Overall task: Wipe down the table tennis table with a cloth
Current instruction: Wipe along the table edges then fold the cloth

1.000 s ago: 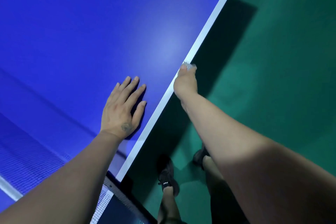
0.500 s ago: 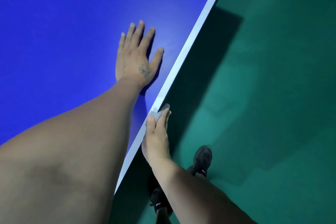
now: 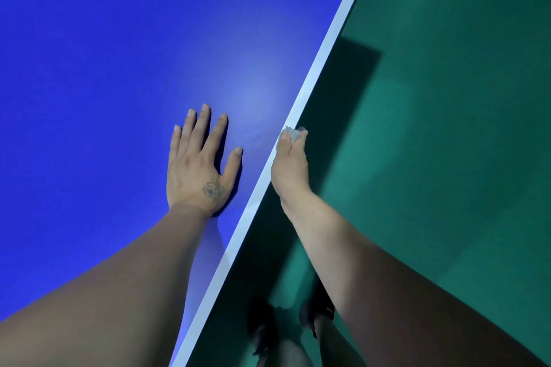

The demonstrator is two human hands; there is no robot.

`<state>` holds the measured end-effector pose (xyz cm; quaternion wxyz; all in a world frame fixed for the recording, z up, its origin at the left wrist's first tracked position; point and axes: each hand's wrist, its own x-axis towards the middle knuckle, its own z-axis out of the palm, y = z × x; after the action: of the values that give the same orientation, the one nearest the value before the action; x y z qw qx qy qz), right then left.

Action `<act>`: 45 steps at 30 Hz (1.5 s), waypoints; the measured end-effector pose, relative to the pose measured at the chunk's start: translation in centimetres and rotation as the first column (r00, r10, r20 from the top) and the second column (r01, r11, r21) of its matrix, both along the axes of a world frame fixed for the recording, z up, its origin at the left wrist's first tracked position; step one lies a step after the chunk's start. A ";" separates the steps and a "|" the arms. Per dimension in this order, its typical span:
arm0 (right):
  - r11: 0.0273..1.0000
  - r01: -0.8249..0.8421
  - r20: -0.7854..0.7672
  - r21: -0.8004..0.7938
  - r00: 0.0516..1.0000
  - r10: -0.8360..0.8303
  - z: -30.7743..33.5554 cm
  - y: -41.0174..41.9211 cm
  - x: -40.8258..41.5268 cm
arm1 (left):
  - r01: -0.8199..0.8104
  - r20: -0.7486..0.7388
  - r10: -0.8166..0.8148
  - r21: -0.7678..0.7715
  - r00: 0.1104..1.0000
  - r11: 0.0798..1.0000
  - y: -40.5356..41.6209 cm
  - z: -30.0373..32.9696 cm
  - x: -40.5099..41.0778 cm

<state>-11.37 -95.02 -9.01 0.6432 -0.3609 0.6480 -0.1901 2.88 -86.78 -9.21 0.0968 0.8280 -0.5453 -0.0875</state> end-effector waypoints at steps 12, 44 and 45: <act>0.994 -0.095 -0.095 0.063 0.990 0.100 1.1 4.5 -0.3 | 0.006 -0.021 -0.006 0.005 1.000 1.000 0.0 0.0 0.0; 0.995 -0.044 -0.210 0.088 0.976 0.061 0.6 -18.9 -0.5 | -0.030 -0.139 -0.004 -0.243 0.990 0.970 -15.8 1.5 -0.8; 0.997 -0.038 -0.220 0.067 0.974 0.052 0.5 -21.1 -0.7 | 0.021 -0.136 -0.061 -0.278 0.989 0.960 -19.4 1.5 -0.8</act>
<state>-12.03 -116.14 -8.56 0.5821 -0.3744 0.7128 -0.1138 2.12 -106.15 -7.76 0.2481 0.7865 -0.5610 -0.0719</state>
